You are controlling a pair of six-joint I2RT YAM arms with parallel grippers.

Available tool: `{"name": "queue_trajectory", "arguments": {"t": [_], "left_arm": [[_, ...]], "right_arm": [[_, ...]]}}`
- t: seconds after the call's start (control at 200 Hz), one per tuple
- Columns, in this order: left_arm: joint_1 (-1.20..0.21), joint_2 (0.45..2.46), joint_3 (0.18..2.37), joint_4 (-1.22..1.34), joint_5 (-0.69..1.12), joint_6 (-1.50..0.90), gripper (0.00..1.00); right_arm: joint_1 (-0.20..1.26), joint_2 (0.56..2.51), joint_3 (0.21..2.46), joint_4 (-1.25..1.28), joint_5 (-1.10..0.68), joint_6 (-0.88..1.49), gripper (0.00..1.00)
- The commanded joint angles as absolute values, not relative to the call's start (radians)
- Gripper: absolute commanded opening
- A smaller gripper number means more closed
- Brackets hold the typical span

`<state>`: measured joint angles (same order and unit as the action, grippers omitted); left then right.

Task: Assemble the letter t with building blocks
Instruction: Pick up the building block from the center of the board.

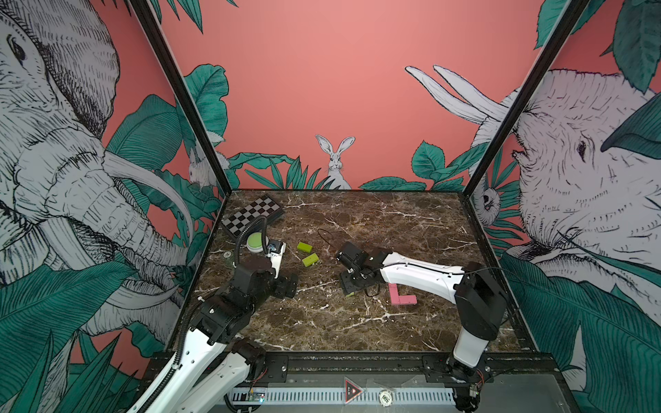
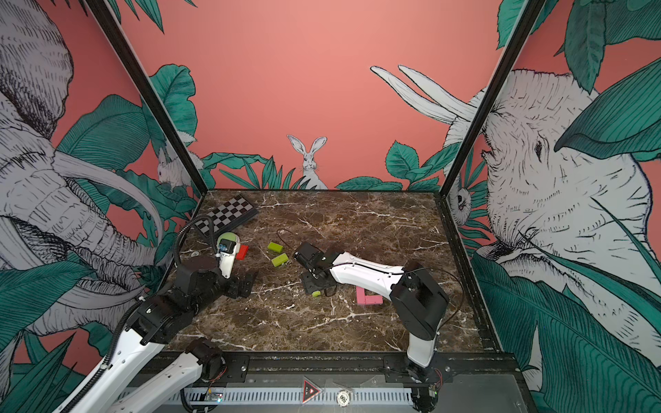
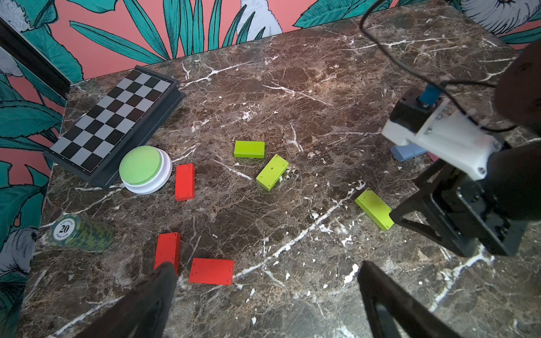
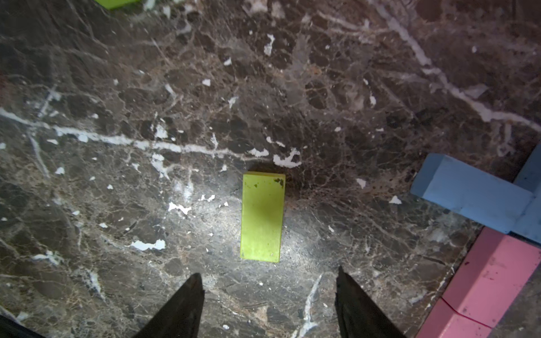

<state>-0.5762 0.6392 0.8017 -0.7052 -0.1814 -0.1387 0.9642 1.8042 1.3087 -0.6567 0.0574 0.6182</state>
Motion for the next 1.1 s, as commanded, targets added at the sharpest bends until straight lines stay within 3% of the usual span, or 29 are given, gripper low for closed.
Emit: {"name": "queue_trajectory", "arguments": {"t": [0.0,1.095], "left_arm": [[-0.58,0.631,0.82,-0.719,-0.196,-0.137,0.99],[-0.58,0.632,0.82,-0.721,-0.195,-0.137,0.99]], "right_arm": [[0.979,1.836,1.353,-0.673,0.112,0.652,0.67],[0.985,1.984,1.387,-0.634,0.102,0.688,0.4]]}}
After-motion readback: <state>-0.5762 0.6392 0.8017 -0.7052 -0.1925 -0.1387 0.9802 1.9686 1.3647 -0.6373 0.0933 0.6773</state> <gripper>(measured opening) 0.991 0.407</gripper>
